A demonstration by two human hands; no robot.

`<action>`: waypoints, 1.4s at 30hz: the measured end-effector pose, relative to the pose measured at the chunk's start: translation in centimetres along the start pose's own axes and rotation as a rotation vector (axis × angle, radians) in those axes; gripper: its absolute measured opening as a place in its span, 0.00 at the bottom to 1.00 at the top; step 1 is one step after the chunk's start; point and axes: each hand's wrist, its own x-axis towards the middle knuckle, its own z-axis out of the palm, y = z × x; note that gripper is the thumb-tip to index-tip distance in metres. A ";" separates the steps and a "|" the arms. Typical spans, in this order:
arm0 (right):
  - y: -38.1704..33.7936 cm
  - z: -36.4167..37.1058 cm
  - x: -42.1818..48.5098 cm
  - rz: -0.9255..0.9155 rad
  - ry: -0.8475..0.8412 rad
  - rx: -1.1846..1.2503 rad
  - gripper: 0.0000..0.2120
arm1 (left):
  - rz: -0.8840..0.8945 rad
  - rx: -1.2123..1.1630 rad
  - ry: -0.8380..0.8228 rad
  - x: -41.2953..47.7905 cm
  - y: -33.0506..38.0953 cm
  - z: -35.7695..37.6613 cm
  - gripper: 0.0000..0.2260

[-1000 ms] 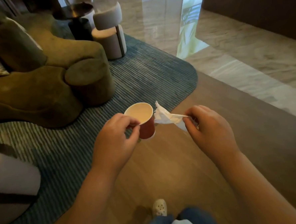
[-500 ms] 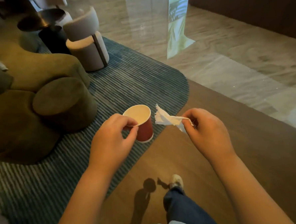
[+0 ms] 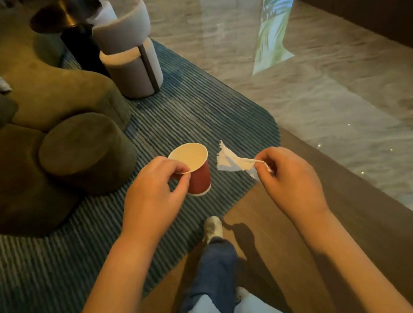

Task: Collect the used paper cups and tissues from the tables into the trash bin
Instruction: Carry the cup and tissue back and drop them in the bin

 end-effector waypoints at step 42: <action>21.4 9.8 85.8 0.050 -0.063 -0.053 0.02 | -0.065 0.188 0.071 82.5 -10.4 17.5 0.04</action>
